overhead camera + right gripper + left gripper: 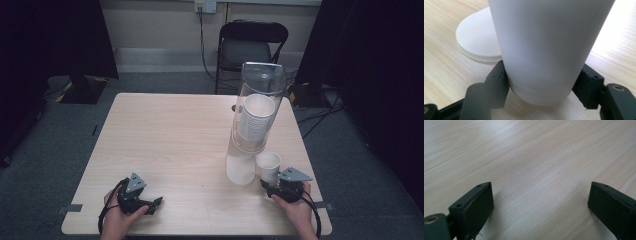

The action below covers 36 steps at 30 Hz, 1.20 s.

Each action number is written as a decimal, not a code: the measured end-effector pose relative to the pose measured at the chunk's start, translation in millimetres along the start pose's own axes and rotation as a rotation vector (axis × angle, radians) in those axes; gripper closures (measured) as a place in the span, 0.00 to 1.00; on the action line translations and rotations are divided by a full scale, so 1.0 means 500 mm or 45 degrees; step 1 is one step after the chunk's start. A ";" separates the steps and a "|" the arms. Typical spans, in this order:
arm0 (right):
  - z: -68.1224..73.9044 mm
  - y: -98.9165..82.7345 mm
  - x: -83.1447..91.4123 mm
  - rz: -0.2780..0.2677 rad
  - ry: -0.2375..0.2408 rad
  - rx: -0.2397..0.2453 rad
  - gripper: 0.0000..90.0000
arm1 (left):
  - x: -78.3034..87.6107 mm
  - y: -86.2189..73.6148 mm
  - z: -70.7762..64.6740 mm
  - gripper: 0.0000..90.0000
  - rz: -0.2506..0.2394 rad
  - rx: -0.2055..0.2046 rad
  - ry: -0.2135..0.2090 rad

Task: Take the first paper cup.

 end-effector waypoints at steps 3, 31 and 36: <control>0.005 -0.001 0.007 -0.014 0.008 0.002 0.40 | 0.000 0.000 -0.001 0.07 -0.004 0.001 -0.001; 0.196 0.077 0.015 -0.180 0.211 0.223 0.40 | 0.033 0.090 -0.064 0.25 -0.089 -0.032 -0.147; 0.224 0.093 0.009 -0.204 0.245 0.230 0.40 | 0.031 0.111 -0.081 0.25 -0.093 -0.025 -0.185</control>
Point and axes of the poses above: each handheld gripper's, and its own axes: x roughly backward along the jaws, y roughly out of its top, z roughly to its left, the point moved 10 cm from there along -x, roughly forward along the jaws, and after that the axes turned 8 degrees about -y, right-handed, at the moved point
